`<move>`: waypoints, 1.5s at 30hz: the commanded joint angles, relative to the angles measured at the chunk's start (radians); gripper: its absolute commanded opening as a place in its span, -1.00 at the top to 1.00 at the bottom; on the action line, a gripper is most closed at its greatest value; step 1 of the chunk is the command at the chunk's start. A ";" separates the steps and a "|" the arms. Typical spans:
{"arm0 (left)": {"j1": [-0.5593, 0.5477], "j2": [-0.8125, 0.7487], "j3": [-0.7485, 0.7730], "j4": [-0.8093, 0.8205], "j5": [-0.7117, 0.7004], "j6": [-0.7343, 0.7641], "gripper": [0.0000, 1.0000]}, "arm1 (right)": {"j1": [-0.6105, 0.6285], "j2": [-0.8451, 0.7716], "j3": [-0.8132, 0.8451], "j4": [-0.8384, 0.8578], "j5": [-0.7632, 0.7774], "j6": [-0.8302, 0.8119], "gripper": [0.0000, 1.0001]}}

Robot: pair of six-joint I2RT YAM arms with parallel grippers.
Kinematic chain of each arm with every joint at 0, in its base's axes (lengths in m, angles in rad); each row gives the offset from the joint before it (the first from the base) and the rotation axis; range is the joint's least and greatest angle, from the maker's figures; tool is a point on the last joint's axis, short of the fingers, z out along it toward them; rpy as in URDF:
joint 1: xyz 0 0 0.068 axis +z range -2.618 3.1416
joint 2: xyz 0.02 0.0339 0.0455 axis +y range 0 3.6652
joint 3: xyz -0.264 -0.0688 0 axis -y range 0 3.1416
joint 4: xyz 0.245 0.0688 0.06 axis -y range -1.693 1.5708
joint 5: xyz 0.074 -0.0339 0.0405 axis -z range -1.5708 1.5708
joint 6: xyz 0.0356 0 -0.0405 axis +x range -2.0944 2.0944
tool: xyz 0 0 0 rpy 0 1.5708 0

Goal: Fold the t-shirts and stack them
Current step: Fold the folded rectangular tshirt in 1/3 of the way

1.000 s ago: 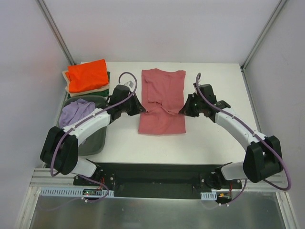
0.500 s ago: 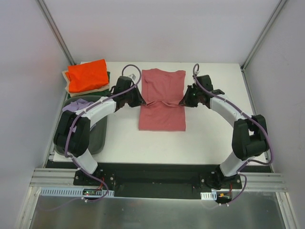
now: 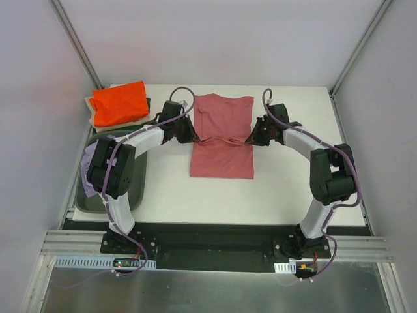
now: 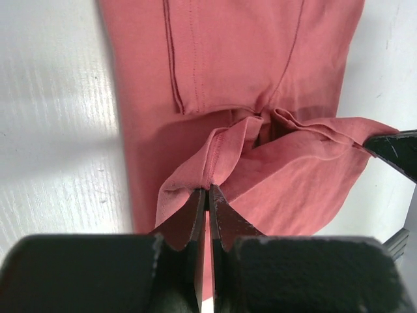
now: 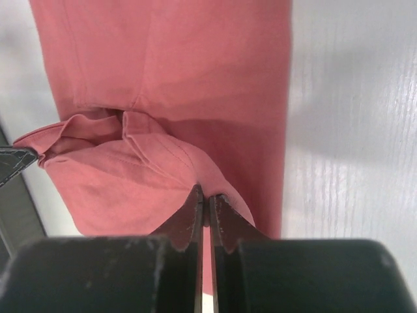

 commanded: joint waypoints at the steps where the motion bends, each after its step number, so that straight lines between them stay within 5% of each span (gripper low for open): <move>1: 0.015 0.022 0.048 0.011 0.023 0.017 1.00 | -0.010 0.029 0.045 0.060 0.004 0.011 0.93; 4: 0.021 0.044 0.065 -0.007 0.023 0.017 1.00 | -0.013 0.044 0.051 0.063 0.019 0.011 0.83; 7: 0.027 0.062 0.086 -0.023 0.049 0.023 0.41 | -0.021 0.048 0.054 0.061 0.012 0.012 0.54; 10: 0.030 0.045 0.100 -0.024 0.072 0.031 -0.21 | -0.026 0.028 0.060 0.049 -0.005 0.003 0.01; 12: 0.030 0.015 0.095 -0.028 0.077 0.034 -0.53 | -0.023 -0.001 0.062 0.025 -0.011 -0.012 -0.60; 14: 0.030 -0.031 0.075 -0.028 0.074 0.035 -0.98 | -0.021 -0.037 0.050 0.002 -0.010 -0.029 -0.99; 22: 0.029 -0.316 -0.194 -0.024 -0.009 -0.011 -0.98 | 0.053 -0.205 -0.073 -0.048 0.012 -0.135 -0.92; 29: 0.029 -0.599 -0.477 -0.024 -0.095 -0.069 -0.98 | 0.198 -0.114 -0.050 0.023 -0.154 -0.181 -0.92; 41: 0.030 -0.743 -0.594 -0.037 -0.135 -0.074 -0.98 | 0.137 0.405 0.514 -0.063 -0.171 -0.184 -0.92; 45: 0.030 -0.725 -0.590 -0.037 -0.126 -0.077 -0.98 | 0.120 0.422 0.617 -0.136 -0.181 -0.196 -0.92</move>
